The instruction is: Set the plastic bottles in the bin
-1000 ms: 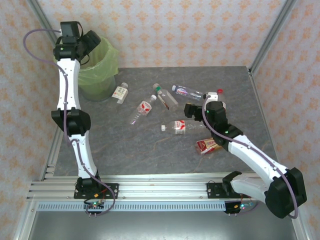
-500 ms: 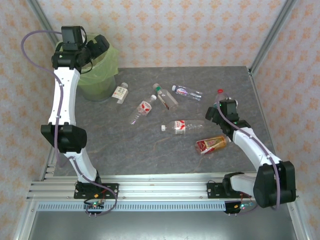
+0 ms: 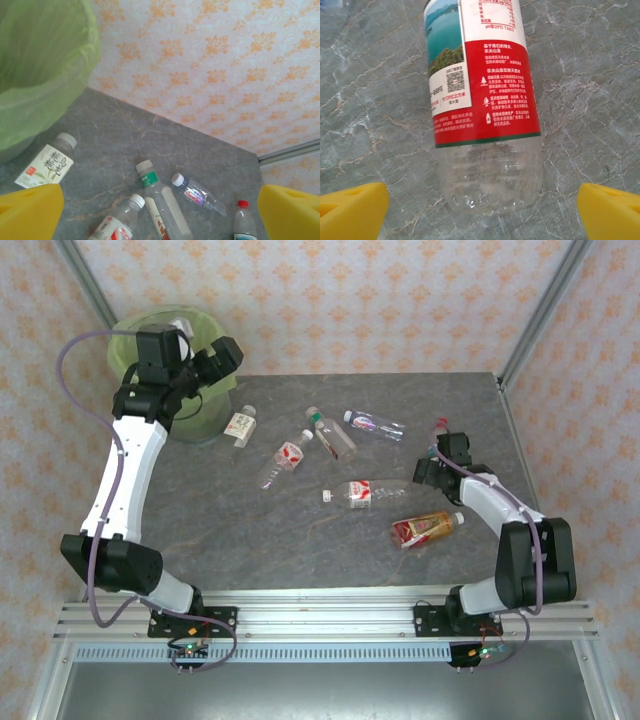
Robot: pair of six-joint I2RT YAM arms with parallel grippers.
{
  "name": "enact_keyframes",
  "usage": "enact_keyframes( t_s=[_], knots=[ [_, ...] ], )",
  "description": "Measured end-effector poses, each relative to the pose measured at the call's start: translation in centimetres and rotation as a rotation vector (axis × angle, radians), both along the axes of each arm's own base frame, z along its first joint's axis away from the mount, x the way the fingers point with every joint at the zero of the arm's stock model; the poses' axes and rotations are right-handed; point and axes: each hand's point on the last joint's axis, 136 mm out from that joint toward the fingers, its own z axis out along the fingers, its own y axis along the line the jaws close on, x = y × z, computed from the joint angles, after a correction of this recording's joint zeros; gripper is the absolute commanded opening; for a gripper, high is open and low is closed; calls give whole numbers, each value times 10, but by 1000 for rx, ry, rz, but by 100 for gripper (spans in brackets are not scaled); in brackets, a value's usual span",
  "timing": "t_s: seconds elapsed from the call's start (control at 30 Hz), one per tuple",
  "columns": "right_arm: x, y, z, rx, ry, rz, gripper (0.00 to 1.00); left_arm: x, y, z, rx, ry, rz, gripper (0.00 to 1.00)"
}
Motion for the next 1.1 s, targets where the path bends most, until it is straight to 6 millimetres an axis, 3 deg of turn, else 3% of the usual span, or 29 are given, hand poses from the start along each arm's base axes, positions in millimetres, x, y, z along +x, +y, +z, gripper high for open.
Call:
enact_keyframes(
  t_s=[0.27, 0.43, 0.53, 0.77, 1.0, 1.1],
  knots=[
    [15, -12, -28, -1, 112, 4, 88, -30, -9, -23, -20, 43, -50, 100],
    [17, -9, -43, 12, 169, 38, 85, -50, -8, -24, -2, 26, -58, 100],
    [21, -8, -48, 13, 185, 51, 84, -51, -9, -27, -3, 21, -62, 100],
    [25, -6, -56, 15, 202, 57, 70, -50, -10, -49, -5, 68, -65, 100],
    [28, -6, -56, 15, 202, 58, 67, -49, -7, -53, 4, 74, -51, 100],
    [29, -6, -55, 17, 196, 52, 52, -49, -6, -60, 5, 87, -49, 100]
  ],
)
